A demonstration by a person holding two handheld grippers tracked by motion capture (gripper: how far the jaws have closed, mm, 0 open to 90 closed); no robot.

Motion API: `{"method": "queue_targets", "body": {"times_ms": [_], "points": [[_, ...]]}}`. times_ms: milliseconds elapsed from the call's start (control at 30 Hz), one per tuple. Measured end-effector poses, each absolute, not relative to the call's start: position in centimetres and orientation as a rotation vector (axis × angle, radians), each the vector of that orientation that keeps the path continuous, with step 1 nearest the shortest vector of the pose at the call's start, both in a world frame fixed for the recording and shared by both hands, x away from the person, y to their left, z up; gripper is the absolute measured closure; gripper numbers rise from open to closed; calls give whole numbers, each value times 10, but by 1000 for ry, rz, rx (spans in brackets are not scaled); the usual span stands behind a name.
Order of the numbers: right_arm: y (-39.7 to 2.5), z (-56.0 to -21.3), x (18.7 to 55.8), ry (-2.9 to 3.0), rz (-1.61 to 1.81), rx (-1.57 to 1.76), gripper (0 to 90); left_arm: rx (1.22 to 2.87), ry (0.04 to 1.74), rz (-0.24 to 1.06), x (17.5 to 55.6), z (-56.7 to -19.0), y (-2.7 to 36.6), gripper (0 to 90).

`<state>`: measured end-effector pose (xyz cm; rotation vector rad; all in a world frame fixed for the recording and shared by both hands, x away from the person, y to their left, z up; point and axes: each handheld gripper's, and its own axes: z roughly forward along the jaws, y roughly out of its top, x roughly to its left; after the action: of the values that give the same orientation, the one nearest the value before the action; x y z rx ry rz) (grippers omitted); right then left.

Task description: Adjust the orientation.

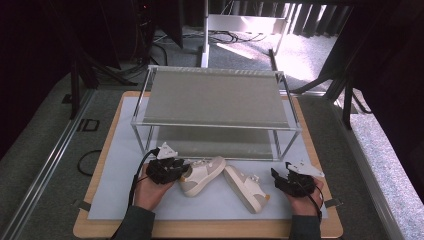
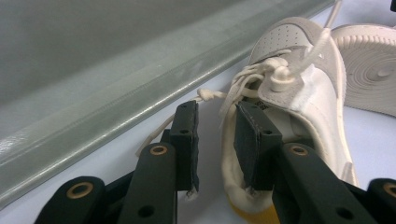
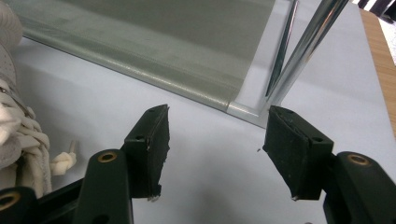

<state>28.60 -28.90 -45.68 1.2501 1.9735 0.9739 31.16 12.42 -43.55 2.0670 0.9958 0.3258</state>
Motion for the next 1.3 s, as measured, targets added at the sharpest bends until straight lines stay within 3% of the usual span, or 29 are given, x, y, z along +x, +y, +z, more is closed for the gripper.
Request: {"method": "queue_targets", "body": {"times_ms": [467, 500, 600, 1300], "points": [[-290, -458, 287, 1971, 970, 1256, 396, 2095, 972, 272, 322, -439, 119, 738], [-290, -458, 287, 1971, 970, 1258, 394, 2105, 953, 264, 323, -440, 118, 812], [-290, -458, 287, 1972, 970, 1258, 394, 2107, 948, 269, 322, -441, 118, 843], [-290, -458, 287, 1972, 970, 1258, 394, 2028, 955, 353, 297, -424, 126, 897]]}}
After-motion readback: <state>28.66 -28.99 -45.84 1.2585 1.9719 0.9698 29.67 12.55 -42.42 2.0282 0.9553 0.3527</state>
